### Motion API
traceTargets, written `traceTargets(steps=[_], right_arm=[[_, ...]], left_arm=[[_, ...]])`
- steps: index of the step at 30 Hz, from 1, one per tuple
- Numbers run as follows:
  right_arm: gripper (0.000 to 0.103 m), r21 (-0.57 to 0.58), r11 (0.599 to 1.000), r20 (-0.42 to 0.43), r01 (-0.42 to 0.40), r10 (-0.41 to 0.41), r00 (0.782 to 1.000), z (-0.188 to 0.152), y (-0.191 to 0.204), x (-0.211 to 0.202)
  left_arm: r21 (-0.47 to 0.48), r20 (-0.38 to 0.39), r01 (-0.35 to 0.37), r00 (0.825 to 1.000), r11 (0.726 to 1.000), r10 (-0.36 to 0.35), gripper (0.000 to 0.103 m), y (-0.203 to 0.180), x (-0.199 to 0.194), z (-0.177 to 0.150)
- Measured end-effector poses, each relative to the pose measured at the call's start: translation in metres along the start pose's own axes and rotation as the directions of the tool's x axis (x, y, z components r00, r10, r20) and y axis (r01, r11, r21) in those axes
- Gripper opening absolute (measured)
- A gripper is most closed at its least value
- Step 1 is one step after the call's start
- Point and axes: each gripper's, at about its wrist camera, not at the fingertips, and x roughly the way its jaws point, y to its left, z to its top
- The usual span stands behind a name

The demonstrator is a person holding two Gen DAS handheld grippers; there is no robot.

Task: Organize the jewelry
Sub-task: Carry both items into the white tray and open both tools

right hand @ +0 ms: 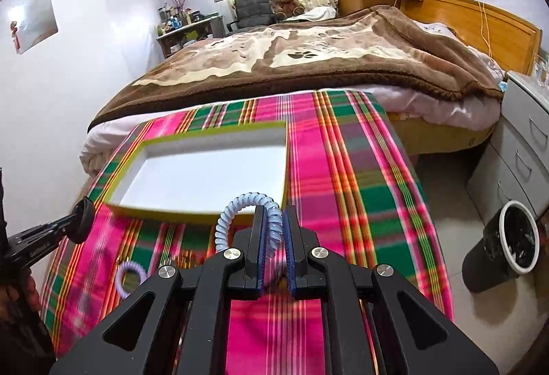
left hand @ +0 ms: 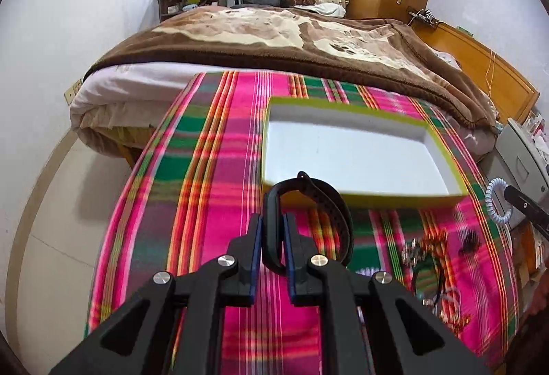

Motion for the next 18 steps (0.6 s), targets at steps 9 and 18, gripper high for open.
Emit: traceTargets(steps=[9,18], right_arm=[[0.01,-0.011,1.0,-0.039,0.014,-0.014,0.999,0.039,-0.001,0.047],[0.01,-0.04,0.999,-0.105,0.02,-0.024,0.994,0.063,0.003,0.101]], left_arm=[[0.007,0.001,0.009,1.0,1.0,-0.009,0.013,-0.001,0.034,0.047],[0.022,-0.054,0.037,0.998,0.999,-0.035,0.013,-0.013,0.081,0.076]])
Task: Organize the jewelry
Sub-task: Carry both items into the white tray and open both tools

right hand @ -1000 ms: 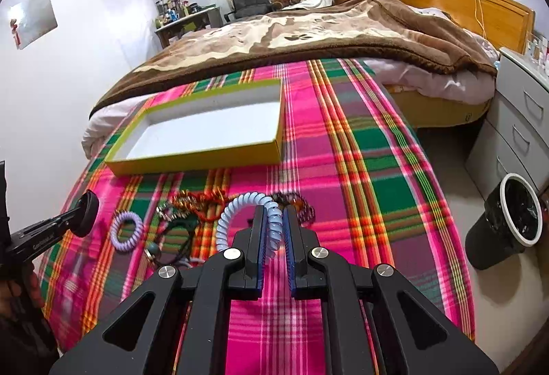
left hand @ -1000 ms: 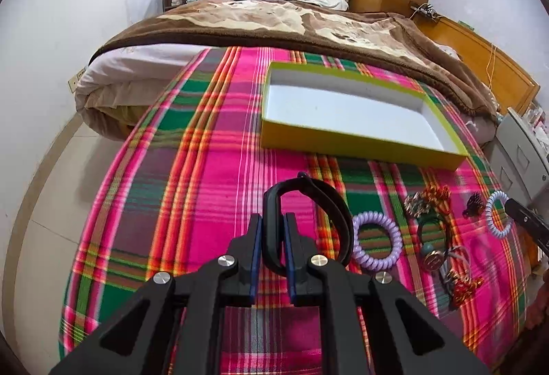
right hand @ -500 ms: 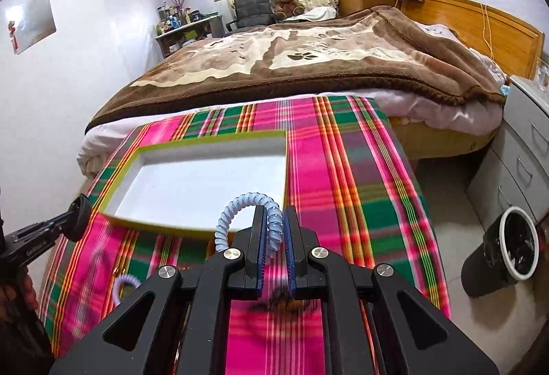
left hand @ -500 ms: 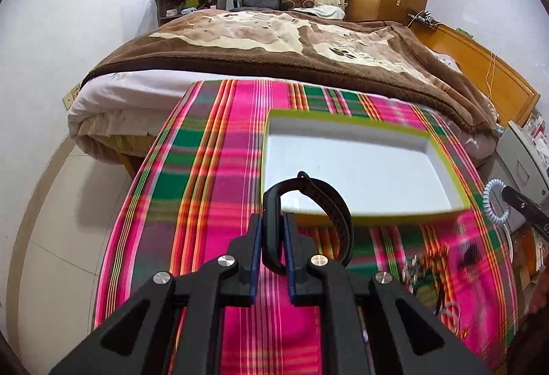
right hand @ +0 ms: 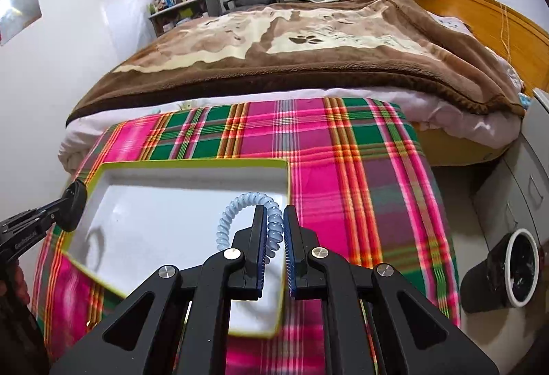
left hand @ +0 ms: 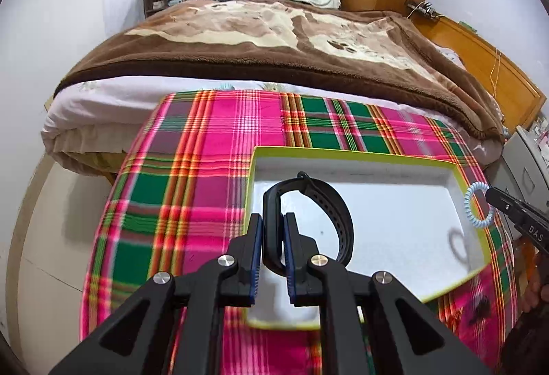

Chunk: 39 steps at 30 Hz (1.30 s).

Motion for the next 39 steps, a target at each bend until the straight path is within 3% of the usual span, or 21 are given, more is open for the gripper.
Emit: traceTargets(steps=[13,17,20,27,35,39], right_arm=[[0.01,-0.124,0.991,-0.043,0.057,-0.063,0.997,0.007,0.025,0.041],[0.01,-0.141,0.988,-0.056,0.068,-0.077,0.995,0.007,0.028,0.048],[0.01,-0.15,0.986,-0.063,0.079,-0.089,0.994,0.006,0.028,0.051],[0.01,-0.171,0.982,-0.07,0.086,-0.099,0.993,0.003,0.031,0.055],[0.018,-0.168,0.984,-0.035,0.064,-0.071,0.997,0.002,0.036,0.041],[0.021,-0.158,0.986,-0.008,0.057,-0.059,0.998,0.001,0.036,0.022]], left_arm=[[0.024,-0.073,-0.009,0.997,1.0,0.011,0.013,-0.008,0.039,0.004],[0.041,-0.072,-0.04,0.996,0.998,0.043,0.014,-0.01,0.042,0.002],[0.027,-0.09,-0.01,0.996,1.0,0.012,0.014,-0.009,0.045,0.002],[0.029,-0.083,-0.025,0.996,0.999,0.027,0.017,-0.009,0.045,0.004],[0.012,-0.082,0.01,0.997,1.0,-0.009,0.034,-0.011,0.036,0.002],[0.005,-0.044,0.007,0.999,1.0,-0.007,0.044,-0.011,0.018,0.001]])
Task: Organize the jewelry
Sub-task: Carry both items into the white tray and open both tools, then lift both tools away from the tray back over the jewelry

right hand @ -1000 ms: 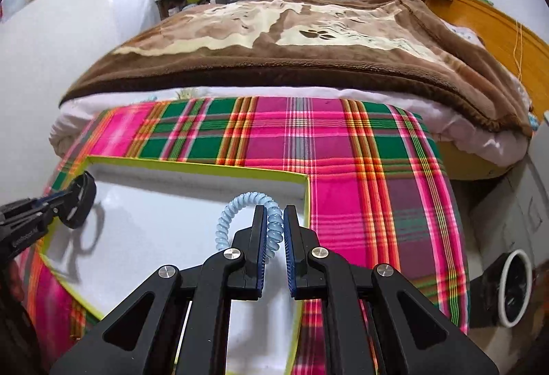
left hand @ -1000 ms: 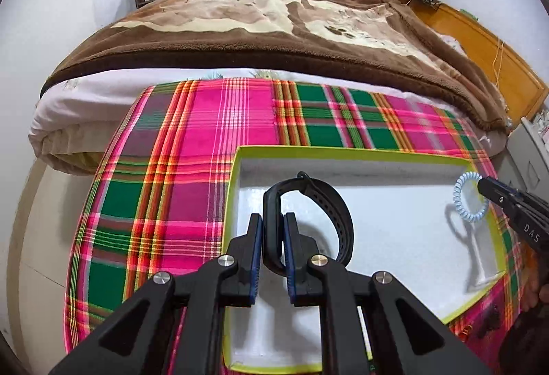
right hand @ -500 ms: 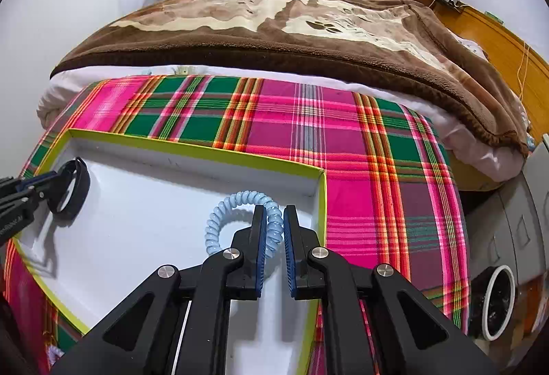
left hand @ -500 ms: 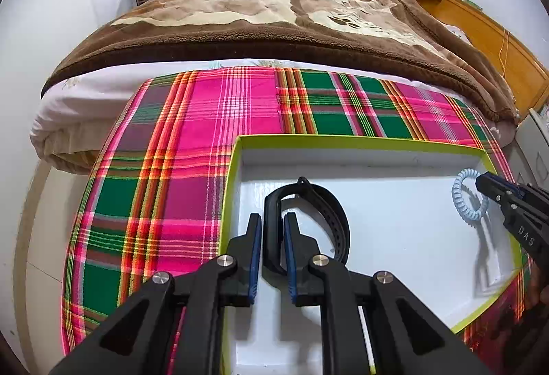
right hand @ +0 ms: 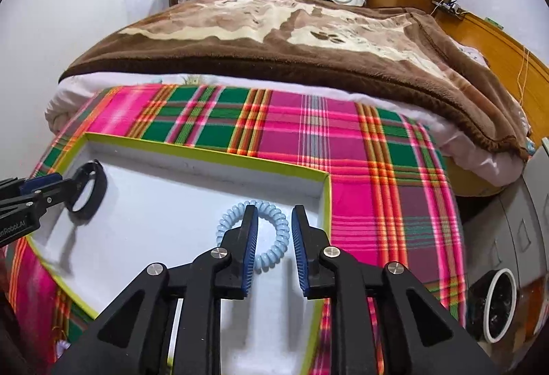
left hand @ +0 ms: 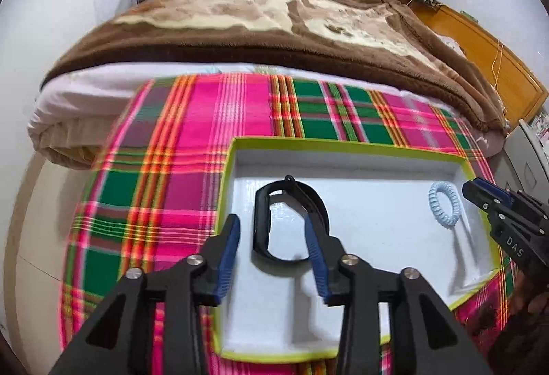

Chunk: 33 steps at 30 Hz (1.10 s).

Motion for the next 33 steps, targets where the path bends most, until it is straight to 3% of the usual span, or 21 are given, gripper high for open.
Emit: traceTargets(steps=[11,16,23,33], right_arm=[[0.023,0.037,0.996,0.046,-0.076,0.074,0.996,-0.043,-0.002,-0.065],[0.029,0.039,0.992,0.049,-0.124,0.122,0.991,-0.075,0.001,-0.092],[0.03,0.056,0.978,0.042,-0.199,0.197,0.98,-0.117,0.005,-0.114],[0.03,0.069,0.961,-0.028,-0.267,0.27,0.963,-0.175,0.015,-0.117]], left_arm=[[-0.069,0.084,0.106,0.991,0.992,-0.1,0.053,0.011,-0.066,-0.044],[-0.074,0.066,0.124,0.991,0.99,-0.119,0.056,0.013,-0.079,-0.074],[-0.072,0.071,0.159,0.986,0.985,-0.154,0.056,0.018,-0.1,-0.113],[-0.067,0.027,0.192,0.981,0.979,-0.191,0.058,0.015,-0.111,-0.152]])
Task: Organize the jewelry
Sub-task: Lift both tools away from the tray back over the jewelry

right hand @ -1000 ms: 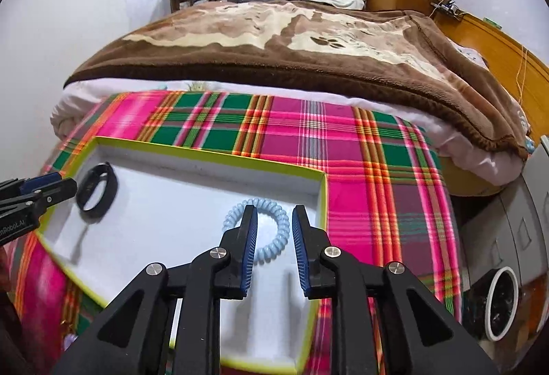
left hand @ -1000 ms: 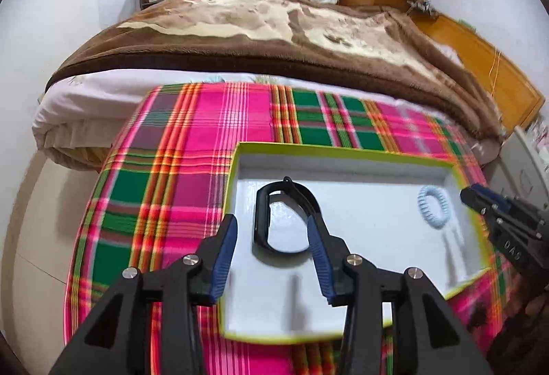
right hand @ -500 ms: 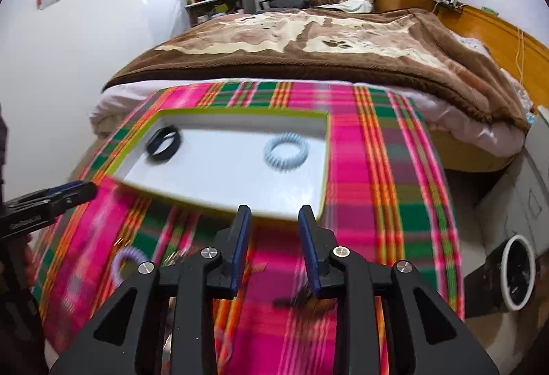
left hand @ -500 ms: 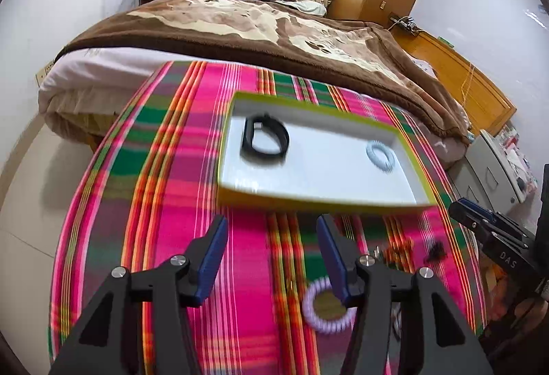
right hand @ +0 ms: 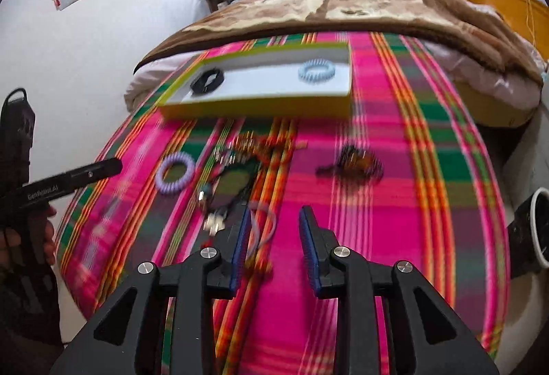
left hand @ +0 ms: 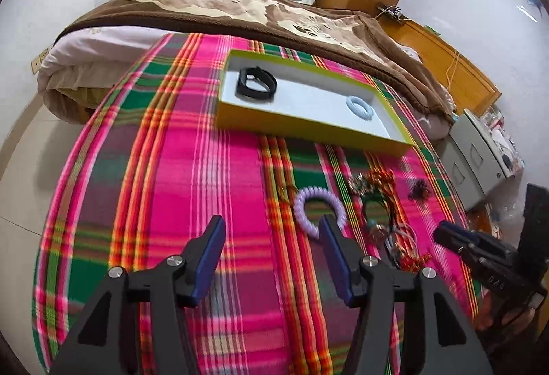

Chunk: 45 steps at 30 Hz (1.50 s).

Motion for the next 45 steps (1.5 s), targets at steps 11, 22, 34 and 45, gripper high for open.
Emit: traceTargets(steps=[11,22,34,45], right_arm=[[0.03,-0.035,0.999,-0.019,0.02,-0.021,1.0,-0.023,0.017,0.012],[0.023,-0.01,0.999,0.029,0.046,-0.046,0.999,-0.032,0.012,0.002],[0.02,0.098,0.995,0.142,-0.008,-0.006,0.99,-0.029,-0.018,-0.034],[0.02,0.14,0.99,0.172,0.005,-0.03,0.985,-0.019,-0.042,-0.041]], left_arm=[[-0.026,-0.032,-0.004,0.999,1.0,0.003,0.058,0.002,-0.001,-0.018],[-0.022,-0.049,-0.012,0.999,1.0,0.011,0.058,-0.007,0.005,-0.022],[-0.016,-0.077,-0.007,0.997,1.0,0.006,0.058,-0.022,0.018,-0.017],[0.002,-0.082,-0.098,0.992,0.995,0.098,0.052,-0.033,0.045,-0.004]])
